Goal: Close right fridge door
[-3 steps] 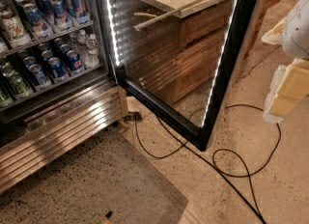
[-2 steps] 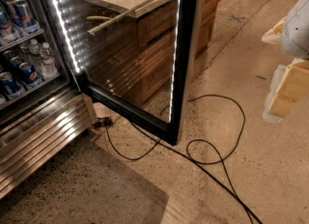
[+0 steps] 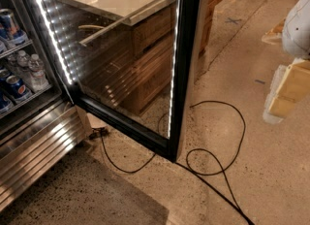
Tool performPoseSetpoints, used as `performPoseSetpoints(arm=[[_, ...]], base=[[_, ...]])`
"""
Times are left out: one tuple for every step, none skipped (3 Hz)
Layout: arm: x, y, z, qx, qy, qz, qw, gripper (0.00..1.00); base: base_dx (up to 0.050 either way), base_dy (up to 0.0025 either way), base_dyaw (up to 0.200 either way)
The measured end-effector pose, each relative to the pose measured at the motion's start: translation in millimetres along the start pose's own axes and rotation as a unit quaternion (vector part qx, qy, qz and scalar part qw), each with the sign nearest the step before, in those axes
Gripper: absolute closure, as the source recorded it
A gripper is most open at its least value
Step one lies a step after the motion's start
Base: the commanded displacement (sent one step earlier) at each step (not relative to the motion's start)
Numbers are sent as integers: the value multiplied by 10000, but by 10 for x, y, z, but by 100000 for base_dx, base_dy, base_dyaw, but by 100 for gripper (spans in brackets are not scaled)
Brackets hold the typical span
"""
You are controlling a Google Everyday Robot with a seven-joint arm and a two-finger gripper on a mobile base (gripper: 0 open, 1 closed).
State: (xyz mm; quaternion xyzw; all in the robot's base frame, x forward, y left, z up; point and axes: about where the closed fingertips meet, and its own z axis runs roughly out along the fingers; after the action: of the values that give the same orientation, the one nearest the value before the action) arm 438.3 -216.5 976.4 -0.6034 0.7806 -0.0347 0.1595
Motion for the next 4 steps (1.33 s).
performPoseSetpoints(arm=[[0, 0, 0, 0, 0, 0, 10000, 0], [0, 0, 0, 0, 0, 0, 10000, 0], [0, 0, 0, 0, 0, 0, 10000, 0], [0, 0, 0, 0, 0, 0, 10000, 0]], base=[[4494, 194, 8602], [8, -1, -18776], [3896, 236, 12497], [4796, 5, -73]])
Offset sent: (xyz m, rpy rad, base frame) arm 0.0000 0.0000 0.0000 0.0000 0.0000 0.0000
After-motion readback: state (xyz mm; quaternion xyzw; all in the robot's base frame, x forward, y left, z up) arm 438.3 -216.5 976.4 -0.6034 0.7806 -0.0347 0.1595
